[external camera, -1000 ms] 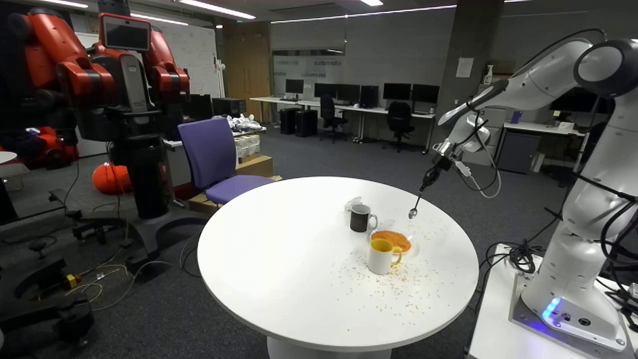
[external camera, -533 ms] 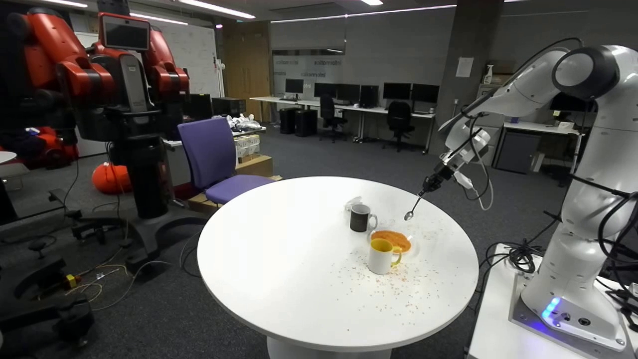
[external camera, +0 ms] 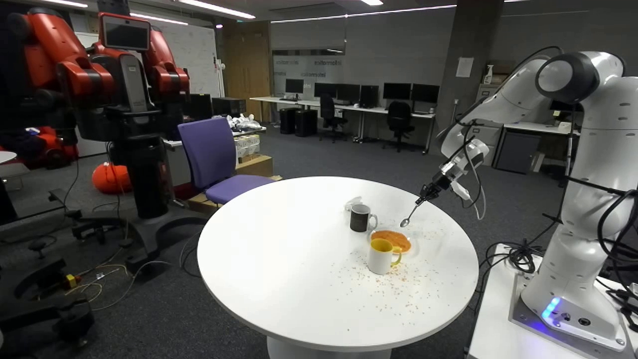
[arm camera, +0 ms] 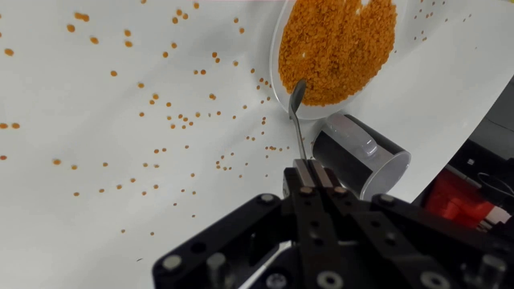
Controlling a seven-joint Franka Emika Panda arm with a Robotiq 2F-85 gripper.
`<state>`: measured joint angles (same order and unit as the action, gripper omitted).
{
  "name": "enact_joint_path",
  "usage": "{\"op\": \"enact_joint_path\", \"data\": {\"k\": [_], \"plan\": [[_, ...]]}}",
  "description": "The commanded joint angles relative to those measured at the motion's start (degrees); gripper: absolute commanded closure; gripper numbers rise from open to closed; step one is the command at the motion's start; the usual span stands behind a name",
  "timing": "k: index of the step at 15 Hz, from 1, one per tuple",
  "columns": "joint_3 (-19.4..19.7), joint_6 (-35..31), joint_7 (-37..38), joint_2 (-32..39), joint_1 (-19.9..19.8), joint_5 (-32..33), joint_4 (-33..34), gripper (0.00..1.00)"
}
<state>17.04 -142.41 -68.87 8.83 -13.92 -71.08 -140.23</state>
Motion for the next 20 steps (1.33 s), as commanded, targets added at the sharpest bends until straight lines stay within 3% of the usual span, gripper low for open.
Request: {"op": "enact_joint_path", "data": {"k": [1,9,20], "plan": [[-1.2,2.7,-3.3,2.8,-1.7,-2.7,1.6,0.99],[-2.2,8.3,-6.8,5.8,-1.8,-11.1,3.0,0.99],[-3.6,11.6,-5.9,11.2,-1.2,-11.9,3.9,0.99]]}}
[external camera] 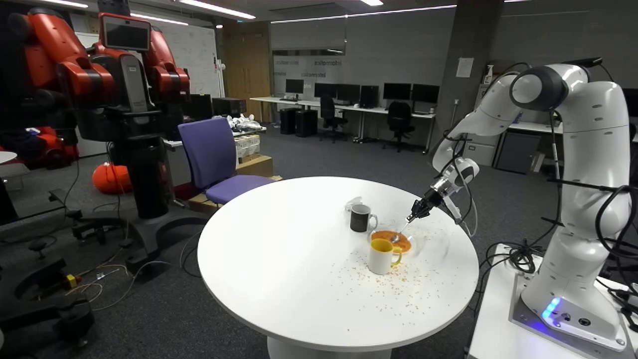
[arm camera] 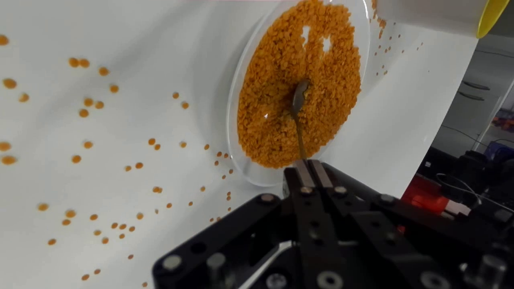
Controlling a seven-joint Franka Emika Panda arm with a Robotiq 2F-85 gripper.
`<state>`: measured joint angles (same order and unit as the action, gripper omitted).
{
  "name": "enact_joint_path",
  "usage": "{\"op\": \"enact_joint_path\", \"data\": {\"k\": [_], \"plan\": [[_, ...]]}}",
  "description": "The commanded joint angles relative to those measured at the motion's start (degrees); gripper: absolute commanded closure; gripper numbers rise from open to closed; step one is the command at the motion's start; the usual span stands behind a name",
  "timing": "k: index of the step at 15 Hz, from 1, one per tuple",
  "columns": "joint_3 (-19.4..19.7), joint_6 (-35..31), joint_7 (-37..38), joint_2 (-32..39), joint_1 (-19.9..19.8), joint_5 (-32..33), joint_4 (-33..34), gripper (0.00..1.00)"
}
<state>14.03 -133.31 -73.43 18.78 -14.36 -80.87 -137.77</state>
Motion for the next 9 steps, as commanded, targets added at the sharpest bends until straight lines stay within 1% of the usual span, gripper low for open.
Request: {"op": "enact_joint_path", "data": {"k": [1,3,4,5,6,7,9], "plan": [[-0.6,3.0,-1.6,1.4,-0.8,-2.5,1.6,0.99],[-0.6,3.5,-1.6,1.6,-0.7,-2.4,1.9,0.99],[-0.6,3.7,-1.7,1.6,-0.7,-2.2,2.1,0.82],[-0.7,3.6,-1.8,1.8,-0.7,-2.1,2.3,0.71],[-0.6,3.7,-1.7,2.0,-0.7,-1.9,2.5,0.66],[-0.7,3.7,-1.7,2.3,-0.8,-1.9,2.7,0.56],[-0.7,3.7,-1.7,2.5,-0.7,-1.9,2.9,0.40]]}}
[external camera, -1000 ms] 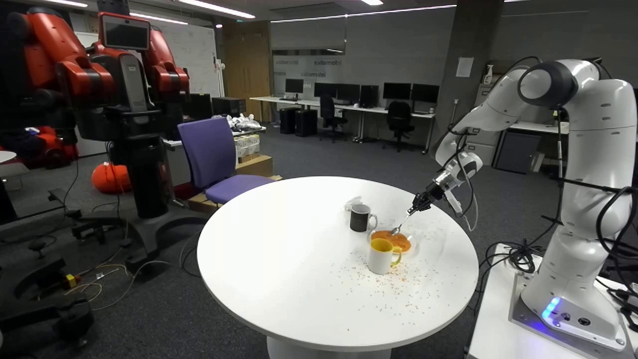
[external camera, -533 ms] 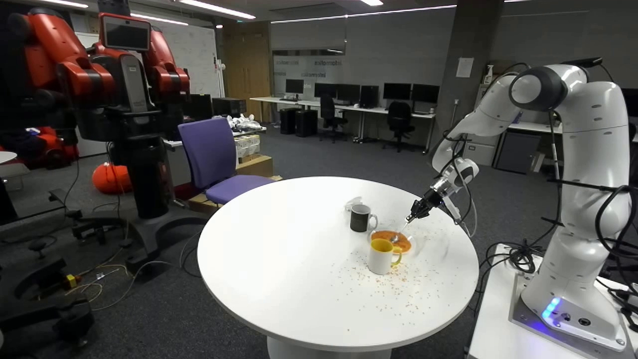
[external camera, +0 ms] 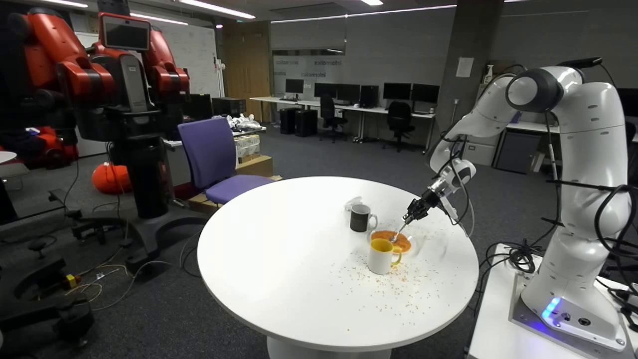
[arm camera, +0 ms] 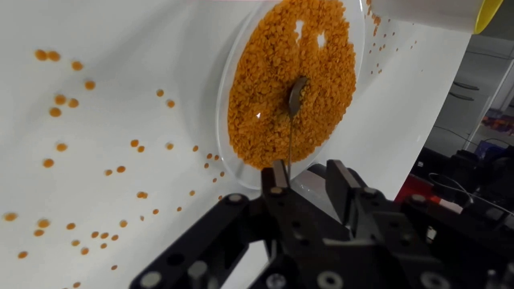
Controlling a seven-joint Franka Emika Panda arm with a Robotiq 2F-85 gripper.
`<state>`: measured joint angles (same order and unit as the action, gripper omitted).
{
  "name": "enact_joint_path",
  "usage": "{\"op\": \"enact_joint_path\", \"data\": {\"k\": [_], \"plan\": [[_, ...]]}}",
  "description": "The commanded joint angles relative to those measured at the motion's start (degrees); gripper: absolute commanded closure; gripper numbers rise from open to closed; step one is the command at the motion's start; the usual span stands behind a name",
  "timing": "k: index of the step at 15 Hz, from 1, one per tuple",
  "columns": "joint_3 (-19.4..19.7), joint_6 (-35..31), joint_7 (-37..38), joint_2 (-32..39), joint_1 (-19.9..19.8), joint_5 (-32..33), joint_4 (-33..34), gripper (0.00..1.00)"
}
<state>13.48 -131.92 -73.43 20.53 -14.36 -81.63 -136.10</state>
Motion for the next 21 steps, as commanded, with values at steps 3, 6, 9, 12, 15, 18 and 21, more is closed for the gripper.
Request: {"op": "enact_joint_path", "data": {"k": [3,6,9,12,15,18,21], "plan": [[-0.2,2.2,-1.6,0.7,-0.7,-1.0,1.4,0.19],[-0.1,2.0,-1.4,0.5,-0.7,-0.7,1.4,0.01],[0.0,1.8,-1.3,0.4,-0.6,-0.3,1.3,0.00],[0.0,1.8,-1.1,0.5,-0.6,-0.2,1.3,0.00],[0.1,1.5,-0.9,0.4,-0.4,0.7,1.1,0.00],[0.5,-1.1,-0.3,0.8,0.4,4.3,0.7,0.00],[0.4,-2.5,-0.1,1.0,0.2,6.5,0.7,0.00]]}}
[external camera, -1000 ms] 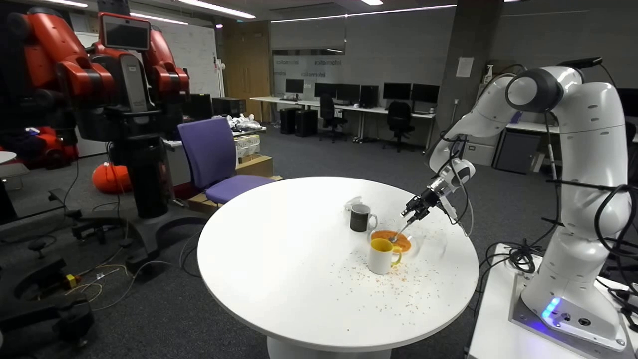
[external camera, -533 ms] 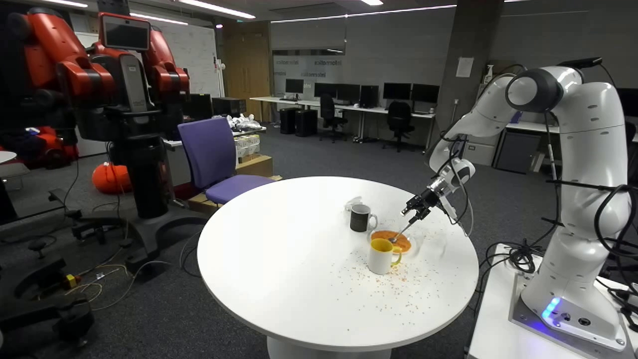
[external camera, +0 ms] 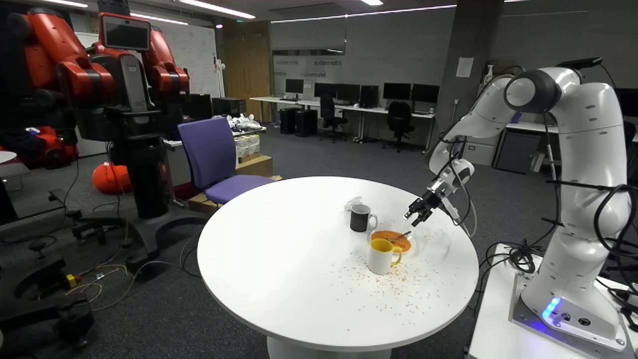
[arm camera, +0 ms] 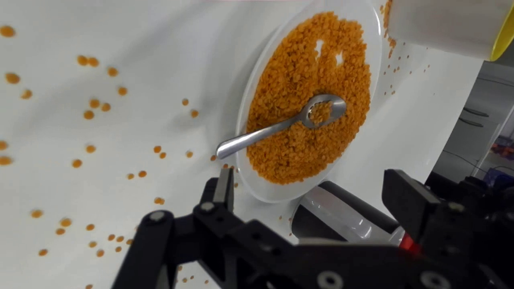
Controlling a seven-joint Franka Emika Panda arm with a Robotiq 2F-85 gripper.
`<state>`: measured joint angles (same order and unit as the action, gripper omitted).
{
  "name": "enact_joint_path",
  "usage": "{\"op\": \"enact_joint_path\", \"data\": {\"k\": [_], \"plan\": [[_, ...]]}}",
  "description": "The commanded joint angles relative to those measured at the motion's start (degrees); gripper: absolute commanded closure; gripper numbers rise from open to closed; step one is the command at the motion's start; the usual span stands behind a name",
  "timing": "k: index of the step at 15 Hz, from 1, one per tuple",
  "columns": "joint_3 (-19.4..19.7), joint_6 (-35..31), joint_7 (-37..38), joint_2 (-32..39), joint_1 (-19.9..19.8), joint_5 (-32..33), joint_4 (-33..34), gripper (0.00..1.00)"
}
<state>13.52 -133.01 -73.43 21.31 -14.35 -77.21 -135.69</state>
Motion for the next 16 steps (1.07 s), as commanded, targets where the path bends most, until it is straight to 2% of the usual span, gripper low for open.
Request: {"op": "enact_joint_path", "data": {"k": [1,4,6,9,14,15,16], "plan": [[0.3,-2.0,-0.2,0.1,0.3,2.5,0.3,0.00],[0.1,-2.9,0.5,-0.7,0.3,3.9,0.0,0.00],[0.6,-4.7,3.7,-2.0,1.4,8.5,-0.7,0.00],[1.1,-8.3,11.9,-6.2,3.4,22.4,-2.9,0.00],[-0.7,-11.7,23.6,-17.4,5.3,44.5,-7.0,0.00],[1.0,-12.5,25.9,-19.8,8.0,49.2,-7.9,0.00],[0.8,-13.0,28.8,-22.2,8.9,54.8,-8.9,0.00]]}}
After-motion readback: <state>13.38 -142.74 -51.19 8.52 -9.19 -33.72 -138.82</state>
